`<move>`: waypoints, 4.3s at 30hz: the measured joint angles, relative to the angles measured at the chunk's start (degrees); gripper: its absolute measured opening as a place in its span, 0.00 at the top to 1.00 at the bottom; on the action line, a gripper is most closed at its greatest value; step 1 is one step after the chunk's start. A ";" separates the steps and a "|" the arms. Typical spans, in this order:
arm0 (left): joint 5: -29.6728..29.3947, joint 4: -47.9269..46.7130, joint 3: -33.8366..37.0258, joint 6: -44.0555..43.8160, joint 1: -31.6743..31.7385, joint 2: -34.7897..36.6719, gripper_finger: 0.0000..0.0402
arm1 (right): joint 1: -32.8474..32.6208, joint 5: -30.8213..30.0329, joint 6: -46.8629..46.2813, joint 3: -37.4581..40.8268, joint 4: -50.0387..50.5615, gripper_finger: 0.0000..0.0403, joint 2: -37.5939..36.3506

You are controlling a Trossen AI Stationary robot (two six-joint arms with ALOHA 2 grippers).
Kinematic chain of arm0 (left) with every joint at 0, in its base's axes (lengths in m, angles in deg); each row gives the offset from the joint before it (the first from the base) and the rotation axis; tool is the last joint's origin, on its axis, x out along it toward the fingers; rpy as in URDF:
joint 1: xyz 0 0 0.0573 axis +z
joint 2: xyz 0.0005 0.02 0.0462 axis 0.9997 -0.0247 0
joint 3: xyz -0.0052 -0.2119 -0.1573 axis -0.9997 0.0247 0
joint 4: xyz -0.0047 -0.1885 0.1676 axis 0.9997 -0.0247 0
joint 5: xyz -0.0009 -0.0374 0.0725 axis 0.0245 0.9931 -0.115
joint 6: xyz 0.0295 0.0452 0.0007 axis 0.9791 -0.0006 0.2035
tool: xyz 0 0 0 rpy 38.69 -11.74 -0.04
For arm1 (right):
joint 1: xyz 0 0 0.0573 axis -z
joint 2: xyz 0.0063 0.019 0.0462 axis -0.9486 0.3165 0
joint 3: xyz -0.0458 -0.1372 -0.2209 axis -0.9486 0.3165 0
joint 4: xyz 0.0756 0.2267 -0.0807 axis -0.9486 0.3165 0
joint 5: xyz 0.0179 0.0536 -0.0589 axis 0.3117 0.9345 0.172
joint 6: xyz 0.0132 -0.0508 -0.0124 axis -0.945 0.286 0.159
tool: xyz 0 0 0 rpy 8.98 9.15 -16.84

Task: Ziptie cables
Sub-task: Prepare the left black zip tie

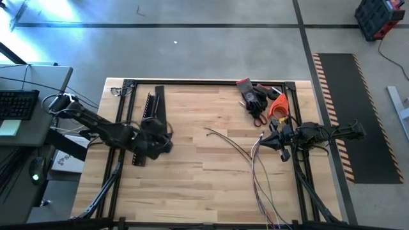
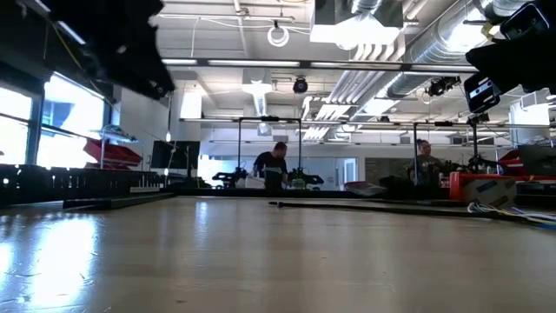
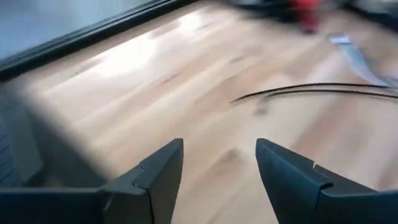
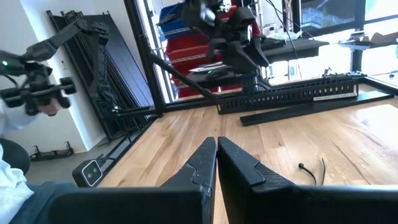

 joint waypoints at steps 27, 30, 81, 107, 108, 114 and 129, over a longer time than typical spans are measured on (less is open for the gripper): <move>50.88 32.82 -11.79 81.99 27.47 -37.18 0.62 | -0.02 -0.24 7.82 0.00 -0.02 1.00 0.00; 49.69 28.03 -15.72 88.39 28.00 -38.38 0.62 | -0.01 -0.28 10.63 0.00 -0.02 1.00 0.00; 51.54 18.72 -24.26 90.30 31.01 -48.00 0.80 | -0.01 -0.24 10.91 0.00 -0.02 1.00 -0.01; 75.12 28.50 -0.04 22.64 39.59 -29.47 1.00 | 0.00 -0.24 10.91 0.00 -0.03 1.00 0.00; 76.59 32.84 3.30 17.39 39.73 -29.26 1.00 | 0.00 -0.23 10.93 -0.02 -0.02 1.00 0.00; 78.74 63.65 18.51 -11.19 34.45 -28.57 1.00 | 0.00 -0.26 10.91 0.00 -0.15 1.00 0.20; 45.85 85.61 24.20 -53.14 11.85 -28.91 1.00 | 0.00 -0.44 10.91 0.00 -0.44 1.00 0.26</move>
